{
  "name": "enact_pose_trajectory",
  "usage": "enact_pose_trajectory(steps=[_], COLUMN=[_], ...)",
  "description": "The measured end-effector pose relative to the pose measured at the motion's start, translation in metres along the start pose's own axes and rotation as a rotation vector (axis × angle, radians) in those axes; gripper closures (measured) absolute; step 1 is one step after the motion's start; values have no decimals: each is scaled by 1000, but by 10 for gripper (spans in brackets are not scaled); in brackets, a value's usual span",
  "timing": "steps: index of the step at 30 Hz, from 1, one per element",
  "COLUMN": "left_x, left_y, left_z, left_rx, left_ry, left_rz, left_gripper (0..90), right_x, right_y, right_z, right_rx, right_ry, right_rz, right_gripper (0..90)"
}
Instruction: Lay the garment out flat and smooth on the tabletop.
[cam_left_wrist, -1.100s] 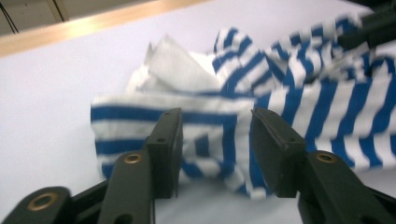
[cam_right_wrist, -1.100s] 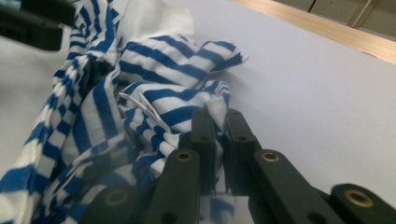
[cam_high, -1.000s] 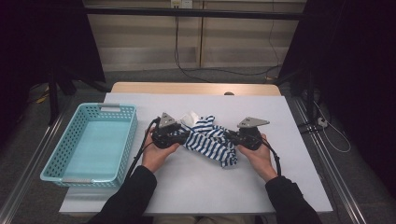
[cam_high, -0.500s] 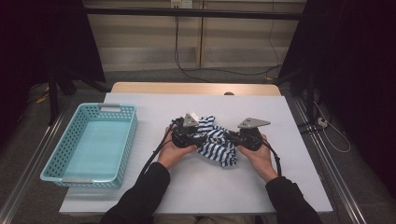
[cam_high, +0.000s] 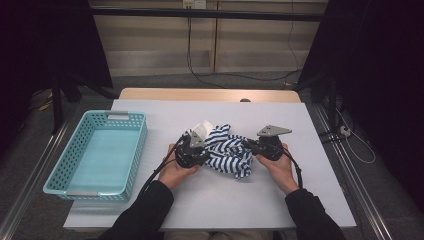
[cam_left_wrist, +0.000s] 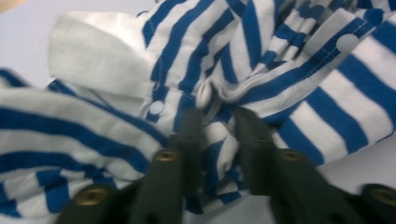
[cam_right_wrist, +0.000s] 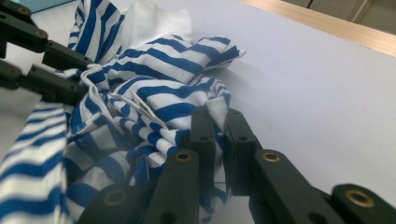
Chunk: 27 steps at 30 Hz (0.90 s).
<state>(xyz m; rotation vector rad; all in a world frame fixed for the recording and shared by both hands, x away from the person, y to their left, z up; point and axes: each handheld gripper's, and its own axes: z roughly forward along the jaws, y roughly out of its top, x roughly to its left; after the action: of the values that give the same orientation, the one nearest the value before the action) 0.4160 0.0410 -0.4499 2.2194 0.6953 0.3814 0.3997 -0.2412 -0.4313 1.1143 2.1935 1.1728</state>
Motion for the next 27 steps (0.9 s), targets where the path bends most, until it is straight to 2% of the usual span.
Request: enact_pose_trajectory(steps=[2,5,7,9,11,13,14,16,23,27], left_x=[3,6,8,10,11,12,11,11,5,3], left_y=[0,-1,1,4,4,4,3,0,-11,-16], left_z=[-2,-5,-12,-19,-25,-32,-33,-38,-45,-45], left_rx=[-5,-38,-61,-86,-105,-101,-114,-101,-52,-30], left_ry=[-11,-36,-32,-19,-30,-25,-33,-33,-41,-72], left_rz=[-23,-51,-71,-77,-89,-73,-87,-61,-60,-66], left_gripper=[803,819,822,824,826,827,828,828,830,831], right_x=[0,-1,-2,-5,-9,-12,-14,-17,-21,-20], right_y=[0,0,0,1,1,0,-1,-4,-17,-28], right_z=[0,-2,-3,-6,-10,-15,-19,-25,-44,-52], right_rx=[-2,-3,-5,-10,-18,-19,-22,-25,-13,8], right_ry=[1,-1,-6,-21,-31,-45,-50,-60,-68,-58], right_rz=[-1,6,12,12,21,32,38,45,45,35], right_gripper=[840,840,840,840,841,841,841,841,840,833])
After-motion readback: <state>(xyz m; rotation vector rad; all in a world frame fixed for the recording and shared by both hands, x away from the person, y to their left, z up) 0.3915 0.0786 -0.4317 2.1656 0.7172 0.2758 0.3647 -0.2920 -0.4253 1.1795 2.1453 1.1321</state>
